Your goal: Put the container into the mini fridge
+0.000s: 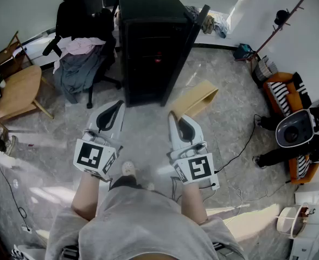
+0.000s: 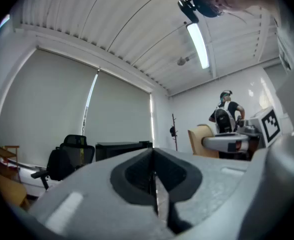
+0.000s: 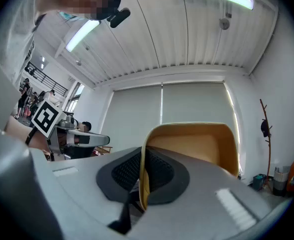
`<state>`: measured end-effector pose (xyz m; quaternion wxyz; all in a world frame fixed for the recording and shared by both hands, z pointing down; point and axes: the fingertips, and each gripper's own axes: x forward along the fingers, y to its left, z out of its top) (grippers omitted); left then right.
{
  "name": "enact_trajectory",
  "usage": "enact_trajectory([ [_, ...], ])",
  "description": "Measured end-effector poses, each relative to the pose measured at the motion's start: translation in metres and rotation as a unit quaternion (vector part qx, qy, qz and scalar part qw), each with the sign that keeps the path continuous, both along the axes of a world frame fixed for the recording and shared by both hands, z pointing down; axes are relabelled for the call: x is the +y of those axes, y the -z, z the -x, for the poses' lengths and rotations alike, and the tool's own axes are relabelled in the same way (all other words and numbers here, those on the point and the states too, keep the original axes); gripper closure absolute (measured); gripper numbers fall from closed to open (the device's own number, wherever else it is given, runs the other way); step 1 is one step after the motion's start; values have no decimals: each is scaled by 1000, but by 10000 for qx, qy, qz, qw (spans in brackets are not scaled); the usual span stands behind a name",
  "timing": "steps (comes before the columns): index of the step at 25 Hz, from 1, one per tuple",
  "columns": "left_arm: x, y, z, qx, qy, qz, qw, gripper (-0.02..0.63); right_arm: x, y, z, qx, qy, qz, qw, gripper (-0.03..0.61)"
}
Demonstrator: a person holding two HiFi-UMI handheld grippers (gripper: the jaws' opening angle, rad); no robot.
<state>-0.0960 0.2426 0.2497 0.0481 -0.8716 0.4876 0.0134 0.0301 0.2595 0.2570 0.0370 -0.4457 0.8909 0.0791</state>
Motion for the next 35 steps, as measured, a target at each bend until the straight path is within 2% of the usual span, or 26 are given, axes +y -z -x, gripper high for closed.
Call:
enact_trajectory([
  [7, 11, 1, -4, 22, 18, -57, 10000, 612, 12, -4, -2, 8, 24, -6, 10000, 575],
  [18, 1, 3, -3, 13, -22, -50, 10000, 612, 4, -3, 2, -16, 51, -8, 10000, 575],
  [24, -23, 3, 2, 30, -70, -68, 9999, 612, -23, -3, 5, -238, 63, 57, 9997, 575],
  [35, -95, 9, 24, 107, -167, -138, 9997, 612, -91, -3, 27, -209, -59, 105, 9997, 575],
])
